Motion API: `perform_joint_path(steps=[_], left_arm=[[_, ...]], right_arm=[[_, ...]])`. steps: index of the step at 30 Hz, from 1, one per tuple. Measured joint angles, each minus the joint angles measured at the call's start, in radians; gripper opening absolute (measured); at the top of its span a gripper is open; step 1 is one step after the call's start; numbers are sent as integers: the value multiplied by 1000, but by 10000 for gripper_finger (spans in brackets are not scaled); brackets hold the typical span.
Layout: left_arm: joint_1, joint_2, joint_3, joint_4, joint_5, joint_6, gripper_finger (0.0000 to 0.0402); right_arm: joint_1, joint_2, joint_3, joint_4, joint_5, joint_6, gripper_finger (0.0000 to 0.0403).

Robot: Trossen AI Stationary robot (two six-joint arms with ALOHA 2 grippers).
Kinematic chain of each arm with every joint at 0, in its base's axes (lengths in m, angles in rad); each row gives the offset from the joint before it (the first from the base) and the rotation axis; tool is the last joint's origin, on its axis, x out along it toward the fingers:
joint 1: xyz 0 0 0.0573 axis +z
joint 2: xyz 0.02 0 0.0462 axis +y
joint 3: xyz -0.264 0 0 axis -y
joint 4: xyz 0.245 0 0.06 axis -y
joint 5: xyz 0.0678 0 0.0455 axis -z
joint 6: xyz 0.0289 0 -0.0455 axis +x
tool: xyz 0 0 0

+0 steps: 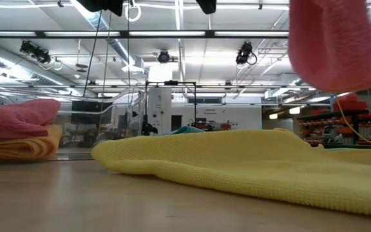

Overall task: Fold microfiber towels
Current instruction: Fold the pink microfiber cloth

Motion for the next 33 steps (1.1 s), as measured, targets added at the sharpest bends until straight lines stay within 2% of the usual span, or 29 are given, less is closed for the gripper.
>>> perform_joint_path(steps=[4, 7, 14, 21, 26, 33], left_arm=[[36, 0, 0, 10, 72, -60, 273], [38, 0, 0, 47, 102, -72, 279], [49, 0, 0, 71, 99, -51, 266], [69, -27, 2, 162, 120, -73, 245], [90, -47, 1, 158, 124, -52, 191], [92, -60, 1, 105, 159, 35, 38]], right_arm=[[0, -4, 32, 5, -1, -46, 6], [-8, -5, 36, 4, -1, -72, 6], [-37, -4, 36, 4, -1, -88, 6], [-42, 18, 35, -47, 1, -21, 6], [-30, 20, 35, -88, 2, 41, 6], [-21, 20, 26, -128, 1, 116, 6]])
